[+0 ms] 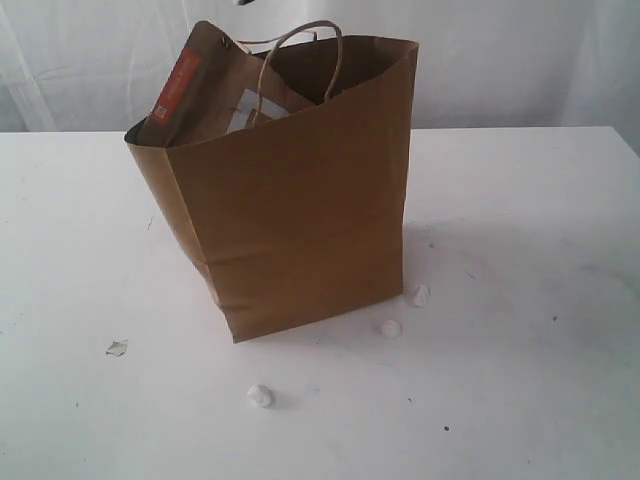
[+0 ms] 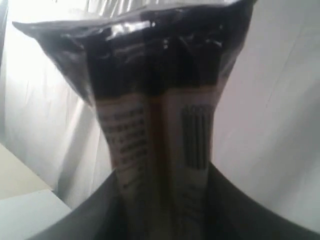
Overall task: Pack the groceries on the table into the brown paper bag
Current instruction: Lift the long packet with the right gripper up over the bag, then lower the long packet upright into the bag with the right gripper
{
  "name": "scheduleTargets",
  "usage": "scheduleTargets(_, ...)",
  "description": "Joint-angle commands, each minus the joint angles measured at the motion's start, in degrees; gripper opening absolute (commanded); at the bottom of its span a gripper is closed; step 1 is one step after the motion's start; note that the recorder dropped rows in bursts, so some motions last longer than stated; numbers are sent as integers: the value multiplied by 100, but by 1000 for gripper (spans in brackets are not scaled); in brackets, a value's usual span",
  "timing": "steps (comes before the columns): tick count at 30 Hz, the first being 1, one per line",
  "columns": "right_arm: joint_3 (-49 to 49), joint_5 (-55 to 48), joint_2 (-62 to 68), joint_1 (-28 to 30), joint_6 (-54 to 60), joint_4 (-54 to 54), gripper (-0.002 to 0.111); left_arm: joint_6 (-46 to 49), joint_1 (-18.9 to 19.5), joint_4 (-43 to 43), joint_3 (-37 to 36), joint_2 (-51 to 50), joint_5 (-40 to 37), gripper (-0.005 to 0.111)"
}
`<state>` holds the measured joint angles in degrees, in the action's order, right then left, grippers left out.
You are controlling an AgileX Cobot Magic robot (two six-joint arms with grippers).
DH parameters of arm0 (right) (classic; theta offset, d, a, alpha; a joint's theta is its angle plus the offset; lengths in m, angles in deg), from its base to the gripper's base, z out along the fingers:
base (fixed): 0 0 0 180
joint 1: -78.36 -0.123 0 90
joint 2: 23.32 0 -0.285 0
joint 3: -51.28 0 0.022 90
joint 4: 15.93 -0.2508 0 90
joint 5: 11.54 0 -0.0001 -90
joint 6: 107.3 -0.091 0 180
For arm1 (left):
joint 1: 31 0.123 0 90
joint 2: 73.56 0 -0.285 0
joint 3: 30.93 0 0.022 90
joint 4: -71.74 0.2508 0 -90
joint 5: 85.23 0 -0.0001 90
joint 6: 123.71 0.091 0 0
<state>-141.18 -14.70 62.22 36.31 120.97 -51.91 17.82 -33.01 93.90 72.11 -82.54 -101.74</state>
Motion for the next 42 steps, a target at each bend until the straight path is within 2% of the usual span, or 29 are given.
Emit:
scheduleTargets(1,-106,-460,-215,423,-330,-37,0,-20,-39,20,-26,53,24,0)
scheduleTargets(4,-106,-665,-203,574,-705,-49,0,-20,-39,20,-26,53,24,0)
scheduleTargets(18,-106,-740,-61,608,-694,14,0,-20,-39,20,-26,53,24,0)
scheduleTargets(28,-95,-704,257,608,12,24,0,-20,-39,20,-26,53,24,0)
scheduleTargets(42,-95,-92,611,608,56,24,0,-20,-39,20,-26,53,24,0)
